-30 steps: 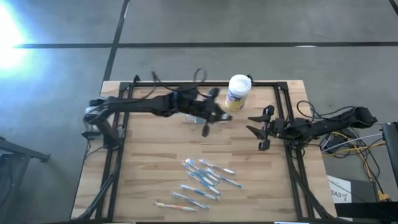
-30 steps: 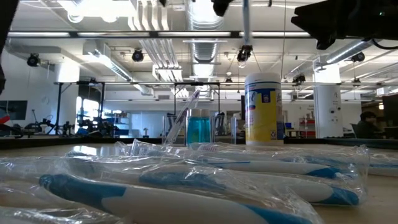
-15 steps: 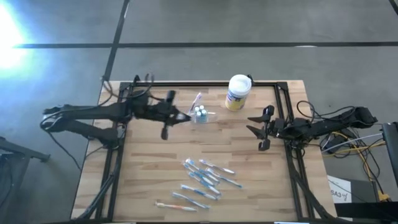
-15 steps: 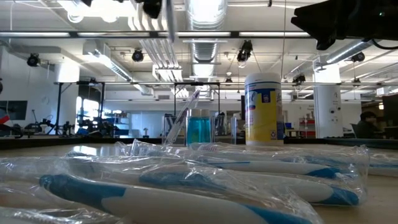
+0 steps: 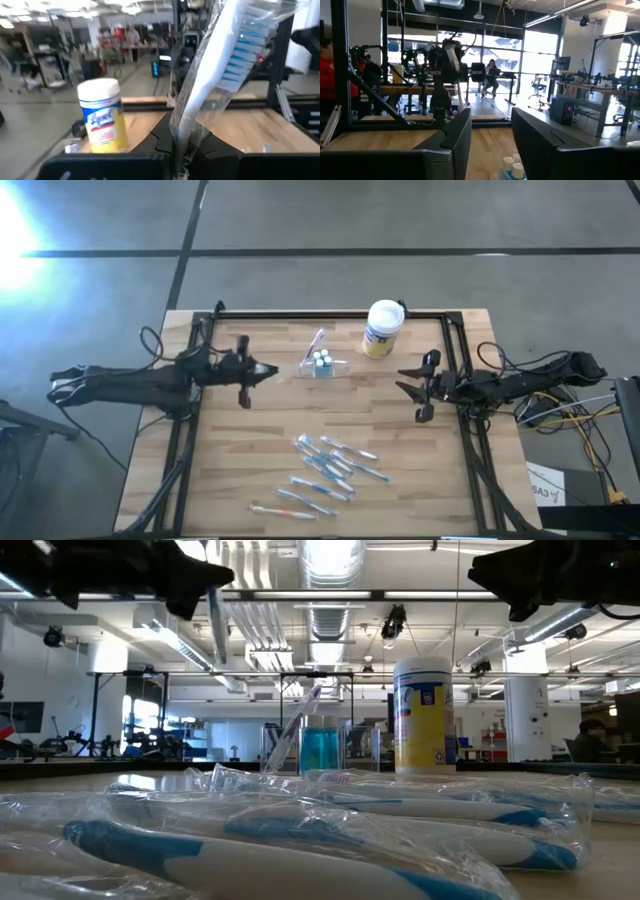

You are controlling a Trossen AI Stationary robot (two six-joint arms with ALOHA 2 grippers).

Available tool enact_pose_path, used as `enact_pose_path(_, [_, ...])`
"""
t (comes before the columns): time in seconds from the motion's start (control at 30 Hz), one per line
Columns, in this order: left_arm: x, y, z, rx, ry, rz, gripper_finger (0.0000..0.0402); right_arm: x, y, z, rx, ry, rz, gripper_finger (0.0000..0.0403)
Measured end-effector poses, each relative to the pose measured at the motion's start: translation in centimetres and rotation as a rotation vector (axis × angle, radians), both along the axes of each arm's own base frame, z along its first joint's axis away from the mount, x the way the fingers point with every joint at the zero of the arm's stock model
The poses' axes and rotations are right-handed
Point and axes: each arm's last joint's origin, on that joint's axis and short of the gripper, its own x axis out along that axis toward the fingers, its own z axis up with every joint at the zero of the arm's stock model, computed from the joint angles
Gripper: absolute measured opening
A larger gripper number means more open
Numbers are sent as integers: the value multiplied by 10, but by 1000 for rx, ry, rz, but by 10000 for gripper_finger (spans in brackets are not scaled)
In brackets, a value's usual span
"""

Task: Pick & Place toothbrushing station
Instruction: Put the blue toothbrush into the left section of the transparent organizer

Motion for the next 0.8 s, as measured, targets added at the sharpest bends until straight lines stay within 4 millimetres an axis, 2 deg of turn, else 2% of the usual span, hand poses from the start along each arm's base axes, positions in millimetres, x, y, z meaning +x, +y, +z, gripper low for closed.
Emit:
enact_pose_path(0.2, [-21,15,-19,-41,-35,104,18,0,0,0,0,0,0,128])
enact_pose_path(0.47, [-32,18,-24,-8,-164,23,18,0,0,0,-5,2,-2,127])
enact_pose_path(0.6, [-28,21,-23,-33,-162,41,18,0,0,0,-9,2,-3,125])
enact_pose_path(0.8, [-1,32,6,-35,-155,52,18,0,0,1,-24,2,-14,126])
